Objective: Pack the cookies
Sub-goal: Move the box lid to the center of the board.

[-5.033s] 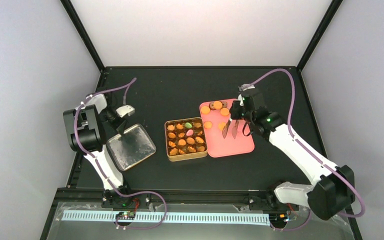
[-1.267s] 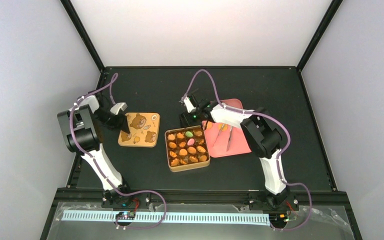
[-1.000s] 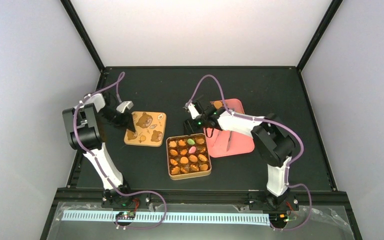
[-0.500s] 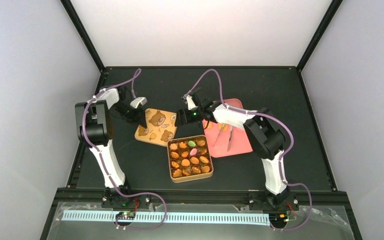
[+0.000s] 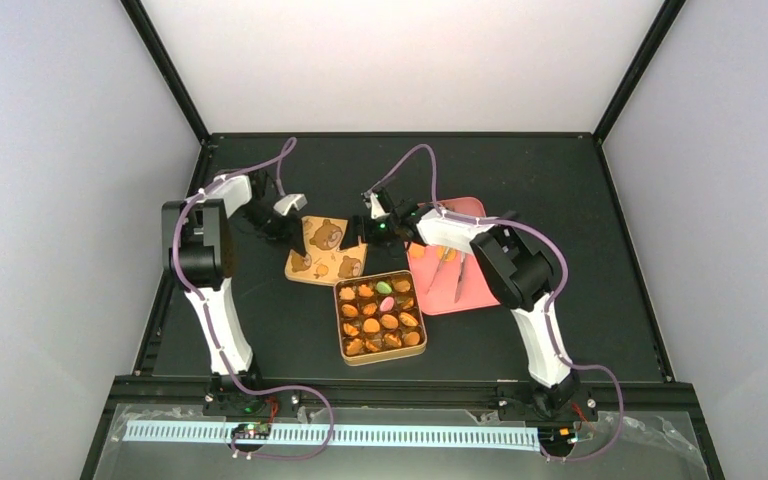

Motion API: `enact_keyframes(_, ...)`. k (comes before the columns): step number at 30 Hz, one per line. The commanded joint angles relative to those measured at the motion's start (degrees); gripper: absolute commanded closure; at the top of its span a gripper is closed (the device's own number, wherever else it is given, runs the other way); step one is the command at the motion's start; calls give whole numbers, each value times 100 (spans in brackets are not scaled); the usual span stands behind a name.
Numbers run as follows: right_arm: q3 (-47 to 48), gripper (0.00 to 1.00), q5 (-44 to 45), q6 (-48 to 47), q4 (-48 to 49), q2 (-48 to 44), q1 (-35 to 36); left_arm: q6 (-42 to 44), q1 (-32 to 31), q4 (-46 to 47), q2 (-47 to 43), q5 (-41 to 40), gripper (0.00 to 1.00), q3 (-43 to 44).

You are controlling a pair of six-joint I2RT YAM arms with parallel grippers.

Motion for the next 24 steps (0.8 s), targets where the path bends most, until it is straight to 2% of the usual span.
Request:
enact_keyframes(1, 135, 13, -146, 551, 210, 275, -4, -175, -333, 186, 432, 127, 49, 192)
enact_keyframes(14, -653, 14, -149, 1129, 1267, -1028, -211, -403, -1092, -53, 694, 481, 50, 783)
enact_keyframes(21, -855, 15, 85, 1000, 1144, -1345, -210, -456, -1339, -66, 757, 442, 50, 843)
enact_keyframes(24, -886, 15, 461, 722, 635, -1413, -209, -385, -1294, -90, 706, 171, 50, 770)
